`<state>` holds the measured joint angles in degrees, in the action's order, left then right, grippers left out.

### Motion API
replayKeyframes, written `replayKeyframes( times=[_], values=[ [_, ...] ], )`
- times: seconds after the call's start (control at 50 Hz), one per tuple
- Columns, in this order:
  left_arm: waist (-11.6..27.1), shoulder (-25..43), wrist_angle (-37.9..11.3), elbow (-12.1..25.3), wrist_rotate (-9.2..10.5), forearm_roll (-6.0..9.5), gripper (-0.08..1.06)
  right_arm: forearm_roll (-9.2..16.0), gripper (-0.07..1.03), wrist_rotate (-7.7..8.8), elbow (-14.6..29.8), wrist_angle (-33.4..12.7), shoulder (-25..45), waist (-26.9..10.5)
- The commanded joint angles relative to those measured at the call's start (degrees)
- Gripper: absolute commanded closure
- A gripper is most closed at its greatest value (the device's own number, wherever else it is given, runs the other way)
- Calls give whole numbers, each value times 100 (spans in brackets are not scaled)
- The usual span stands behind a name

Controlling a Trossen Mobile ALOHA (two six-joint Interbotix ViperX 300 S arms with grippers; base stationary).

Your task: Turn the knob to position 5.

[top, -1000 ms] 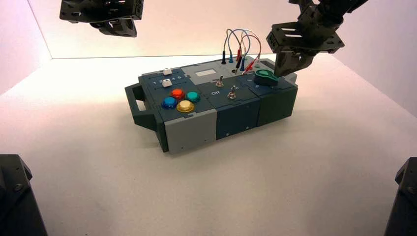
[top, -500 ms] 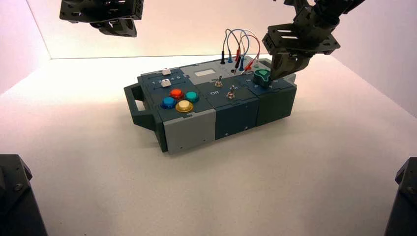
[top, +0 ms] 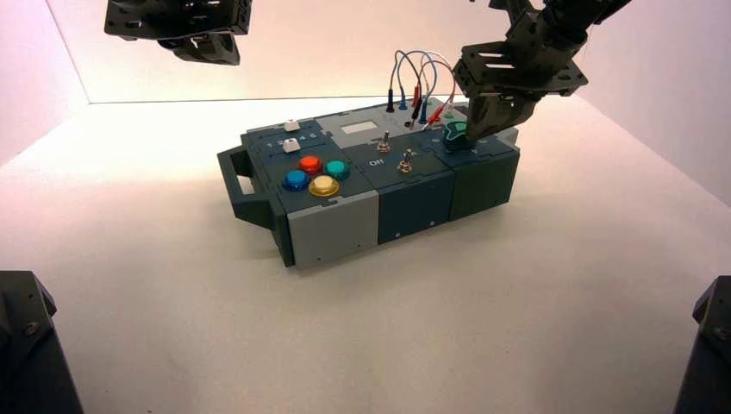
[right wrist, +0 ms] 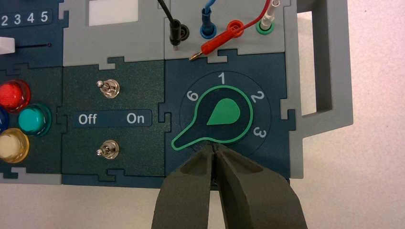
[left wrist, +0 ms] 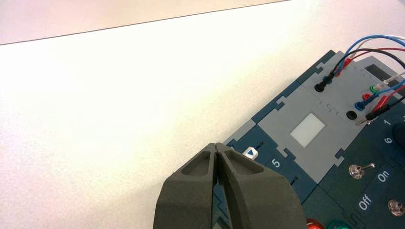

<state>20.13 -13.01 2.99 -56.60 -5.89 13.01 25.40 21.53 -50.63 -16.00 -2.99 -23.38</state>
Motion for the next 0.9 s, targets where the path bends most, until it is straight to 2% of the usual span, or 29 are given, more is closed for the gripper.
replayKeyframes(
  times=[0.02,0.68,0.9],
  values=[
    [-18,-62,53,44,9,9,101,35,98,-9,229,53,-97,-26],
    [-53,-62,53,44,9,9,101,-44,98,0,158,-44,-536,18],
    [-79,-62,53,35,9,0,101,-53,99,0,97,-44,-729,246]
  ],
)
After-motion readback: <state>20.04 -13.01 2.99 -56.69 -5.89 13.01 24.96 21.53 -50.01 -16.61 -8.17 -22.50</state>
